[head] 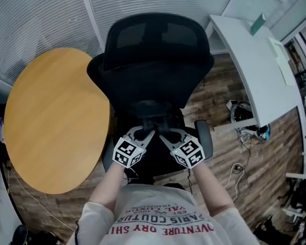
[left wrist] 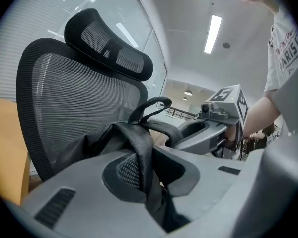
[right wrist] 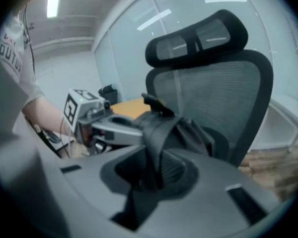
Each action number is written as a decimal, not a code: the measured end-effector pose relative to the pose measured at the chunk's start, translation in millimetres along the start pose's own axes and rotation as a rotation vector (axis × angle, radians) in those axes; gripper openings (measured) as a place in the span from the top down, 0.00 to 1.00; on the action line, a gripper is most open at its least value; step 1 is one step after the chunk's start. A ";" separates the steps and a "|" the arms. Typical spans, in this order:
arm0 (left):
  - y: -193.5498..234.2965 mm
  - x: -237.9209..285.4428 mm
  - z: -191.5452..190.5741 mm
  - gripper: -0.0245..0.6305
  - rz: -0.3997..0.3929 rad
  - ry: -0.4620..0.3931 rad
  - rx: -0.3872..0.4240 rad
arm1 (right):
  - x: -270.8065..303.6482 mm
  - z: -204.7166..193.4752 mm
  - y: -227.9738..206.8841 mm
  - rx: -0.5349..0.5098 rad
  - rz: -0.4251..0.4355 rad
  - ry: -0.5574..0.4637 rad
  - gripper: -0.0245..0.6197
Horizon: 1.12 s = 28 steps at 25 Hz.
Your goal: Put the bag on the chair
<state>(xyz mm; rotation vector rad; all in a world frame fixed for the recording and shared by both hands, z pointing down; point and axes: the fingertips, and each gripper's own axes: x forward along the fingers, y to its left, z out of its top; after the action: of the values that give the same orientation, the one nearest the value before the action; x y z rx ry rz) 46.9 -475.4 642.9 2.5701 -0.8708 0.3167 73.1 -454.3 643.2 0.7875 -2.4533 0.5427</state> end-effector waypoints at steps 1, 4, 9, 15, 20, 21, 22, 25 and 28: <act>0.8 2.1 -1.9 0.86 -0.004 0.015 0.014 | 2.8 -7.4 -4.2 -0.009 -0.011 0.027 0.83; 2.5 8.6 -7.8 0.85 -0.009 0.061 0.044 | 10.2 -22.1 -15.3 0.013 -0.027 0.073 0.81; 10.5 12.2 -4.6 0.82 -0.032 0.003 -0.044 | 17.8 -21.0 -36.0 0.108 -0.099 0.056 0.69; 22.8 -2.7 -6.9 0.70 0.027 -0.076 -0.147 | -4.3 -7.1 -53.6 0.178 -0.220 -0.041 0.57; 8.4 -10.2 8.2 0.71 0.041 -0.096 -0.089 | -33.0 21.8 -51.1 0.171 -0.280 -0.148 0.57; 4.5 -11.1 14.2 0.75 0.049 -0.101 -0.059 | -39.4 29.7 -48.1 0.158 -0.281 -0.172 0.57; 0.2 -12.5 22.1 0.77 0.056 -0.111 -0.025 | -46.1 38.2 -44.8 0.143 -0.285 -0.197 0.57; -19.1 -22.9 59.4 0.88 0.062 -0.171 0.100 | -68.1 64.9 -35.1 0.087 -0.306 -0.273 0.82; -45.7 -37.6 108.5 0.90 0.062 -0.266 0.192 | -89.1 89.5 -25.3 0.021 -0.299 -0.338 0.90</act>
<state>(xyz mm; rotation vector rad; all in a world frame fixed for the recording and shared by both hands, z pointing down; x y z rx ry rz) 54.9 -470.9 519.7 2.8117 -1.0613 0.0793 121.4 -481.0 526.8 1.3202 -2.5587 0.3451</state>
